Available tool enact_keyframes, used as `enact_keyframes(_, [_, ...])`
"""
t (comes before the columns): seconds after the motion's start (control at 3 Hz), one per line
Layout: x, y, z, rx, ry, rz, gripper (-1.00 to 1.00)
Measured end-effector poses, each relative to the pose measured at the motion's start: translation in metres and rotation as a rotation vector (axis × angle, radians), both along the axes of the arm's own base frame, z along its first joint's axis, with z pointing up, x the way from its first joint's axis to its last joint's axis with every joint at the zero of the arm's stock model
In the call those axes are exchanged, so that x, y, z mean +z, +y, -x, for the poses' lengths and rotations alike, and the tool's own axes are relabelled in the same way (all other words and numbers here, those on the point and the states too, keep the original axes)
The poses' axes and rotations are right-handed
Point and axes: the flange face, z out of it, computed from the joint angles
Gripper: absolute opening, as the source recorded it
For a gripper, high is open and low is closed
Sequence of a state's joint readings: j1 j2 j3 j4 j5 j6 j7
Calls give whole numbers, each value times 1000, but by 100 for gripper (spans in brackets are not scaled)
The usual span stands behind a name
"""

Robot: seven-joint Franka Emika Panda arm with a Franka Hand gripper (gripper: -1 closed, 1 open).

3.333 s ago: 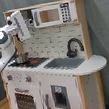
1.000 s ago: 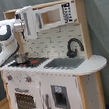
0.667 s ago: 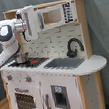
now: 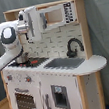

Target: Play with the kitchen

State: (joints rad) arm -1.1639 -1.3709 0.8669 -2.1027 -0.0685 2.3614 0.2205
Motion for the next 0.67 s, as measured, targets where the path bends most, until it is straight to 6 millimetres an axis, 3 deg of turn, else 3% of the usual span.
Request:
enact_keyframes(0.33, [1,4,1,40,-17,25,-100])
enact_keyframes(0.67, [1,5,1,42,-19,27,100])
